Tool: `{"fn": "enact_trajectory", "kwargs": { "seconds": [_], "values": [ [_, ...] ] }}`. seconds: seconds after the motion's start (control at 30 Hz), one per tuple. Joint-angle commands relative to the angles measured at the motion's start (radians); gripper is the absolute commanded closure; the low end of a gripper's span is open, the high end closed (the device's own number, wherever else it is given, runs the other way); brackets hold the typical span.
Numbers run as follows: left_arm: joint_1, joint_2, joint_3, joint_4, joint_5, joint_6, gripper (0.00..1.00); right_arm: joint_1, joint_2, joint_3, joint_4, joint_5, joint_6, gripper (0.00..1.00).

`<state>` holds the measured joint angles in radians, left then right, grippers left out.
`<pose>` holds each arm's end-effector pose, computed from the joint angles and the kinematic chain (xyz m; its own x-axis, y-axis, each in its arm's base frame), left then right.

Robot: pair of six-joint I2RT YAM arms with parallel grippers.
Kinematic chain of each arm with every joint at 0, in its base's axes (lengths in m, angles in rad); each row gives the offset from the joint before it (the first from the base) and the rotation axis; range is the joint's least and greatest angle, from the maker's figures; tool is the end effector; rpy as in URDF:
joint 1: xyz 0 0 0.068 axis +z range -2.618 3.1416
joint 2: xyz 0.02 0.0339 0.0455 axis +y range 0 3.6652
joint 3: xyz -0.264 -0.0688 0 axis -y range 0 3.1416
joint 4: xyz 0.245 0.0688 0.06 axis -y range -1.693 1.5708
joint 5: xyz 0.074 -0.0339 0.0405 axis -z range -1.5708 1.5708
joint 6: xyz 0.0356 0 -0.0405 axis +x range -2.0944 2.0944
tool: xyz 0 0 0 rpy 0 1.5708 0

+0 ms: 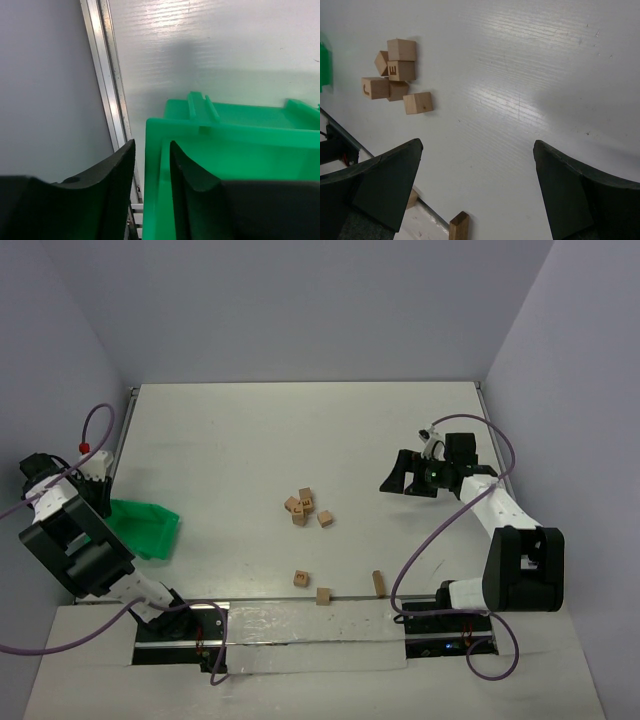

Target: Build the wood block tower

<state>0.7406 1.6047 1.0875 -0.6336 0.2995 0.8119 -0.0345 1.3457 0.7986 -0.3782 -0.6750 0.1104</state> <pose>0.2400 0.2052 0.2097 -0.8671 0.1467 -0.4761 0.1065 0.9882 0.1105 0.2634 0.0132 0.2133 -0.8319 0.1148 -0.5429 -0.2587 0.7853 0.5624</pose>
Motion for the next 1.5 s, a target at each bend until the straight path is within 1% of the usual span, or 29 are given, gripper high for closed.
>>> {"fn": "enact_trajectory", "kwargs": {
  "seconds": [0.0, 0.07, 0.13, 0.17, 0.27, 0.37, 0.4, 0.47, 0.5, 0.63, 0.67, 0.7, 0.77, 0.83, 0.87, 0.97, 1.07, 1.17, 1.27, 1.3, 1.37, 1.4, 1.47],
  "values": [
    [0.007, -0.073, 0.098, -0.038, 0.047, -0.016, 0.50, 0.014, -0.025, 0.043, 0.008, -0.005, -0.010, 0.00],
    [0.005, -0.106, 0.154, -0.083, 0.067, -0.026, 0.45, 0.021, -0.046, 0.040, 0.012, 0.003, -0.013, 0.00],
    [-0.011, -0.143, 0.225, -0.125, 0.087, -0.050, 0.43, 0.029, -0.074, 0.039, 0.005, 0.021, -0.028, 0.00],
    [-0.022, -0.163, 0.235, -0.130, 0.091, -0.054, 0.43, 0.052, -0.085, 0.040, 0.000, 0.030, -0.031, 0.00],
    [-0.095, -0.233, 0.307, -0.153, 0.084, -0.081, 0.42, 0.101, -0.129, 0.040, -0.033, 0.085, -0.092, 0.00],
    [-0.212, -0.301, 0.329, -0.161, 0.062, -0.112, 0.42, 0.139, -0.175, 0.030, -0.071, 0.143, -0.167, 0.00],
    [-0.271, -0.327, 0.330, -0.166, 0.058, -0.124, 0.42, 0.151, -0.193, 0.025, -0.086, 0.156, -0.189, 0.00],
    [-0.382, -0.369, 0.305, -0.170, 0.057, -0.150, 0.42, 0.160, -0.222, 0.028, -0.129, 0.175, -0.233, 0.02],
    [-0.456, -0.395, 0.290, -0.169, 0.058, -0.175, 0.42, 0.162, -0.241, 0.030, -0.142, 0.179, -0.250, 0.02],
    [-0.649, -0.443, 0.193, -0.119, 0.047, -0.262, 0.42, 0.183, -0.266, 0.045, -0.171, 0.216, -0.295, 0.03],
    [-0.728, -0.451, 0.149, -0.108, 0.018, -0.287, 0.42, 0.205, -0.263, 0.049, -0.185, 0.228, -0.311, 0.04],
    [-0.757, -0.458, 0.113, -0.093, -0.006, -0.308, 0.42, 0.226, -0.259, 0.050, -0.193, 0.239, -0.321, 0.04],
    [-0.866, -0.469, 0.029, -0.037, -0.028, -0.347, 0.42, 0.266, -0.258, 0.046, -0.183, 0.257, -0.331, 0.05],
    [-0.957, -0.481, -0.035, 0.022, -0.027, -0.396, 0.43, 0.347, -0.251, 0.041, -0.157, 0.304, -0.325, 0.07],
    [-0.986, -0.483, -0.056, 0.043, -0.013, -0.419, 0.43, 0.378, -0.242, 0.041, -0.148, 0.322, -0.320, 0.07],
    [-1.025, -0.473, -0.084, 0.073, 0.073, -0.488, 0.44, 0.428, -0.192, 0.066, -0.152, 0.330, -0.318, 0.09],
    [-1.056, -0.455, -0.099, 0.096, 0.123, -0.536, 0.44, 0.466, -0.140, 0.092, -0.211, 0.334, -0.345, 0.12],
    [-1.083, -0.456, -0.116, 0.116, 0.088, -0.546, 0.45, 0.488, -0.114, 0.095, -0.296, 0.357, -0.400, 0.13],
    [-1.087, -0.467, -0.127, 0.146, 0.059, -0.554, 0.46, 0.490, -0.089, 0.104, -0.389, 0.362, -0.454, 0.15],
    [-1.087, -0.474, -0.135, 0.160, 0.041, -0.561, 0.45, 0.483, -0.080, 0.117, -0.451, 0.360, -0.495, 0.18],
    [-1.087, -0.484, -0.143, 0.180, 0.026, -0.572, 0.45, 0.484, -0.070, 0.150, -0.500, 0.381, -0.509, 0.18],
    [-1.087, -0.493, -0.148, 0.197, 0.017, -0.580, 0.45, 0.485, -0.044, 0.186, -0.554, 0.374, -0.521, 0.19],
    [-1.087, -0.508, -0.158, 0.221, 0.006, -0.596, 0.45, 0.485, -0.010, 0.229, -0.608, 0.353, -0.529, 0.19]
  ]
}}
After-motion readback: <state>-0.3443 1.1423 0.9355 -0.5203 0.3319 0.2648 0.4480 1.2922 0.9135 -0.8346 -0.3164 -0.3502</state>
